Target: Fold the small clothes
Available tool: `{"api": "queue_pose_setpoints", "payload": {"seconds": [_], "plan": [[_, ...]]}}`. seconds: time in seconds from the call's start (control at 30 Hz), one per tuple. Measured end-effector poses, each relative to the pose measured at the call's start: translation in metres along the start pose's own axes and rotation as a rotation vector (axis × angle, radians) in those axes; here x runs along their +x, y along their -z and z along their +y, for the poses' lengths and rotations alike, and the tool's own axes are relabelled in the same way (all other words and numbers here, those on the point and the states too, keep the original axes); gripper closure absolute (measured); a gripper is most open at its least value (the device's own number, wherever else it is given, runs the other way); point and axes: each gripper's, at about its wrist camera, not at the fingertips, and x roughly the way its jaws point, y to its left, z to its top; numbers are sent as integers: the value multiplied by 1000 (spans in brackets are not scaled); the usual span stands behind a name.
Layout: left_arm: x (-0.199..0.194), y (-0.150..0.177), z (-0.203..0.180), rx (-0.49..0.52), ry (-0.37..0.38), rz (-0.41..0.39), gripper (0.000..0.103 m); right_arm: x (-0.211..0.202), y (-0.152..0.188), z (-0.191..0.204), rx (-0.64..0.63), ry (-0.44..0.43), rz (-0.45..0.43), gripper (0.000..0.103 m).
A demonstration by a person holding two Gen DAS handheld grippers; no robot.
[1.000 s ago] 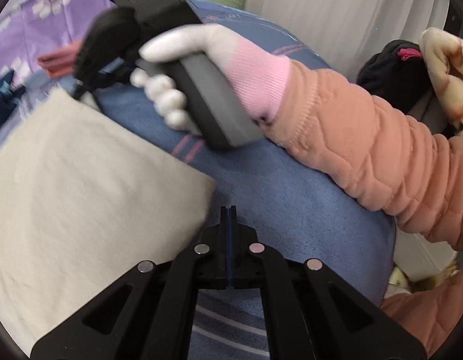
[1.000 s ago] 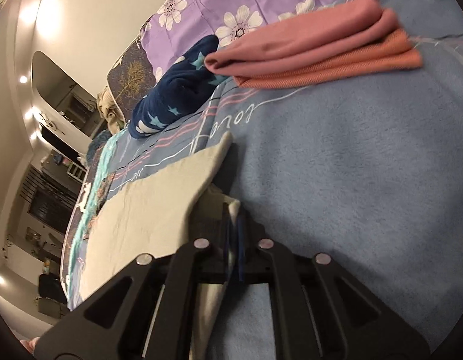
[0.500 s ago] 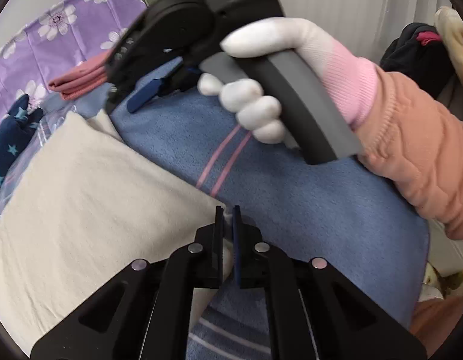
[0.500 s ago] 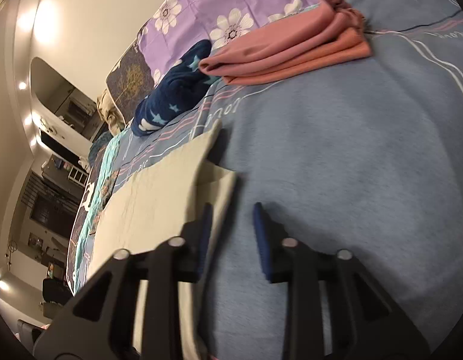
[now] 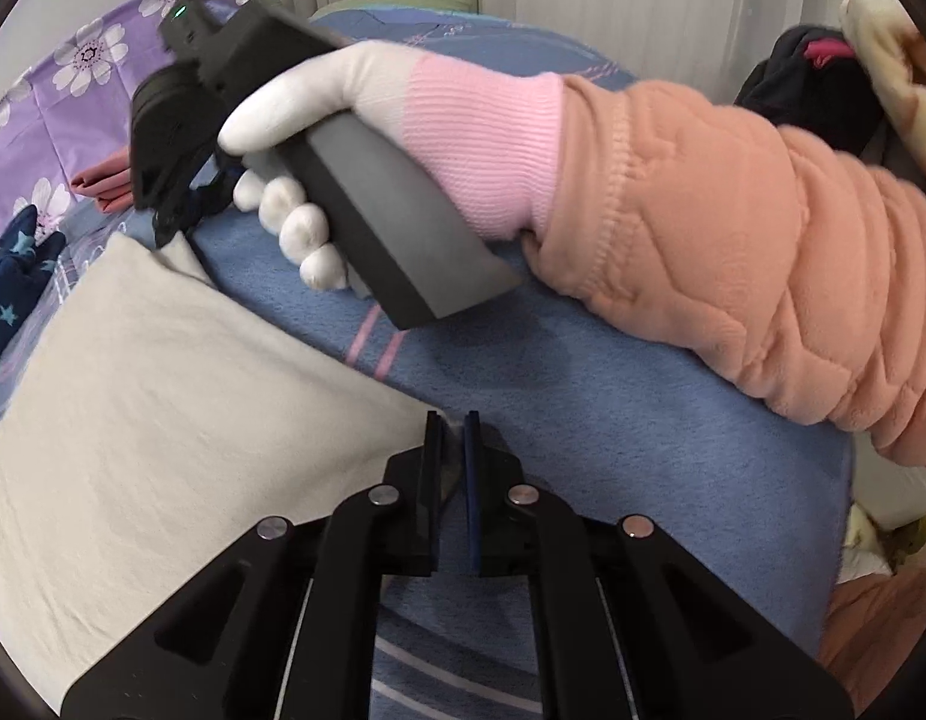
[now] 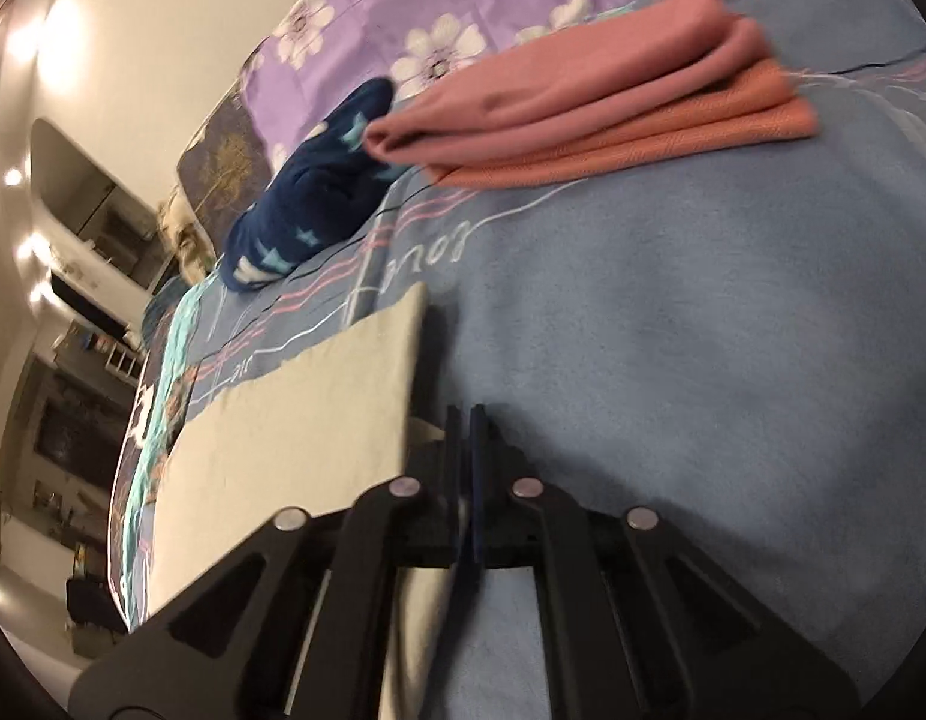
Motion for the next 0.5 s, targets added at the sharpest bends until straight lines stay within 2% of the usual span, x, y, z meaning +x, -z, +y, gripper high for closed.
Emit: {"api": "queue_pose_setpoints", "payload": {"seconds": [0.03,0.1,0.2,0.23,0.27,0.4,0.5], "plan": [[-1,0,3,-14,16,-11,93,-8,1,0,-5,24,-14,94],[-8,0,3,-47,41,-30,87,-27,6,1,-39,61,-35,93],[-27,7,9,-120,104,-76,79,-48,17,10,-85,51,-31,92],[-35,12,11,-148,114,-93,74,-55,23,16,-109,47,-27,90],[-41,16,17,-168,116,-105,73,-59,30,23,-137,43,-19,86],[-80,45,50,-270,72,-158,72,-66,55,49,-201,8,24,82],[-122,82,74,-388,5,-218,71,-64,81,79,-268,-55,72,82]]}}
